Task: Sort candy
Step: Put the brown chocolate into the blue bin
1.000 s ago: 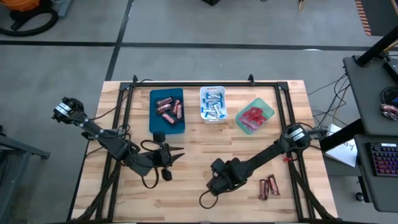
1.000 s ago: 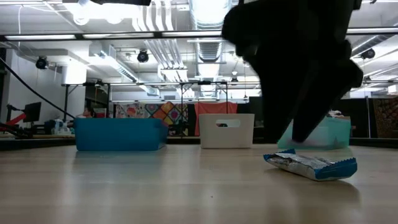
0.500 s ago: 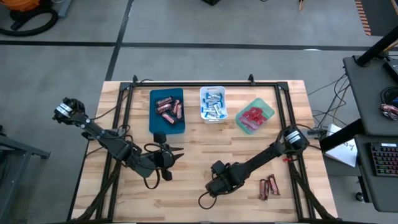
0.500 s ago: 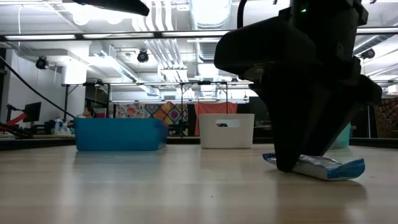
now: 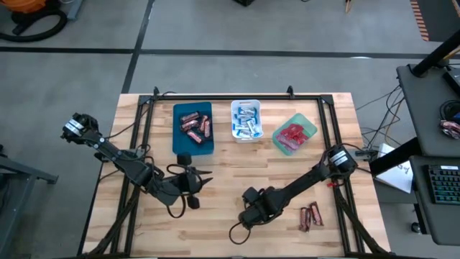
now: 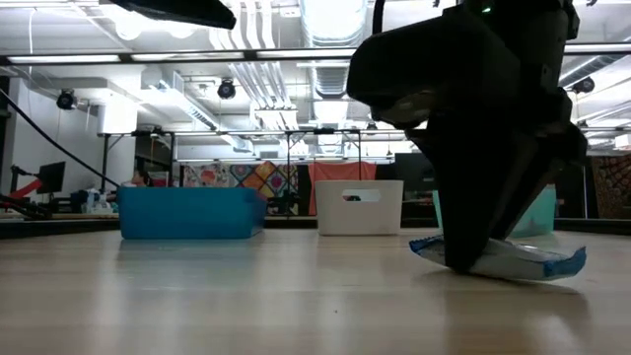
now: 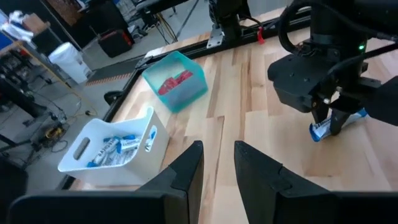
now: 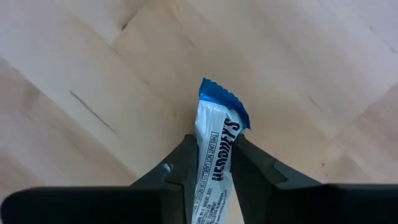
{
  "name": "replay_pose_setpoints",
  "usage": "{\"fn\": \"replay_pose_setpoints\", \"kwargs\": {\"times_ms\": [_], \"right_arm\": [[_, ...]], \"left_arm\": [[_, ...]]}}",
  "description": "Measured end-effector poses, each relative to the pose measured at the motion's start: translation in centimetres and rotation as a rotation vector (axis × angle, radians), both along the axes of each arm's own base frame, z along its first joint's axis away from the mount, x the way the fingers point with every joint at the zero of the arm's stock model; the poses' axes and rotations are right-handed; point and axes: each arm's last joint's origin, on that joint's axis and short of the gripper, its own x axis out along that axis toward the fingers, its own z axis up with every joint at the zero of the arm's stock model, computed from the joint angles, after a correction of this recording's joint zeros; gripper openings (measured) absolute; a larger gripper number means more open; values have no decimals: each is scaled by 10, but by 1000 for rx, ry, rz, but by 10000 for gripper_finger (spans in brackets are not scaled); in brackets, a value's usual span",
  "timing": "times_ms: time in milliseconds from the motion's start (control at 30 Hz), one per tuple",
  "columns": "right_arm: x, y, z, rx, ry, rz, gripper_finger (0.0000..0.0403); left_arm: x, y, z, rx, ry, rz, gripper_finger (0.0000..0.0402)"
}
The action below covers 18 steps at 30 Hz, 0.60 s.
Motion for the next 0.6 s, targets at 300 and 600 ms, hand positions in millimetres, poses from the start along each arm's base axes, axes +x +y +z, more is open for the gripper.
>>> {"fn": "replay_pose_setpoints", "kwargs": {"times_ms": [300, 600], "right_arm": [[-2, -10, 33, -76, -79, 256, 79], [-3, -60, 99, -330, -208, 552, 79]], "left_arm": [[-4, 1, -16, -275, -33, 52, 75], [-16, -4, -37, -506, -58, 119, 75]]}}
